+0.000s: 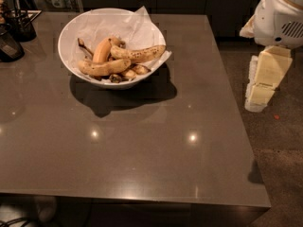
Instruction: Pick banana from white bowl
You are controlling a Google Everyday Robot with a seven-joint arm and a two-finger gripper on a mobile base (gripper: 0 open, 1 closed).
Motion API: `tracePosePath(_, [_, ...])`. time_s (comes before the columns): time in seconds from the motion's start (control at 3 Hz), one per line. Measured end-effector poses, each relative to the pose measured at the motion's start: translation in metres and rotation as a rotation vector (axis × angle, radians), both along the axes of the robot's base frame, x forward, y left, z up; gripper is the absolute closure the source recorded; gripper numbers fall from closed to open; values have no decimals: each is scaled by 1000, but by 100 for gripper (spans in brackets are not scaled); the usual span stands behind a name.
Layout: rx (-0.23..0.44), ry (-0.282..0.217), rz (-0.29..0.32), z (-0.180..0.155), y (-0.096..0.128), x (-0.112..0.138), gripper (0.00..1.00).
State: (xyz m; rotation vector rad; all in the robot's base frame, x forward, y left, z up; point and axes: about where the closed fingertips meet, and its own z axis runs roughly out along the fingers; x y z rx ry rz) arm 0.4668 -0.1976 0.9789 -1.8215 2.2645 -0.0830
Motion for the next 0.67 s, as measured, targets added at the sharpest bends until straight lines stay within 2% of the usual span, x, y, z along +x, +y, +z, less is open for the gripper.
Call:
tracePosePath(0.33, [-19, 21, 62, -3, 21, 36, 0])
tracePosePath(0.67, [-54, 20, 147, -11, 50, 72, 0])
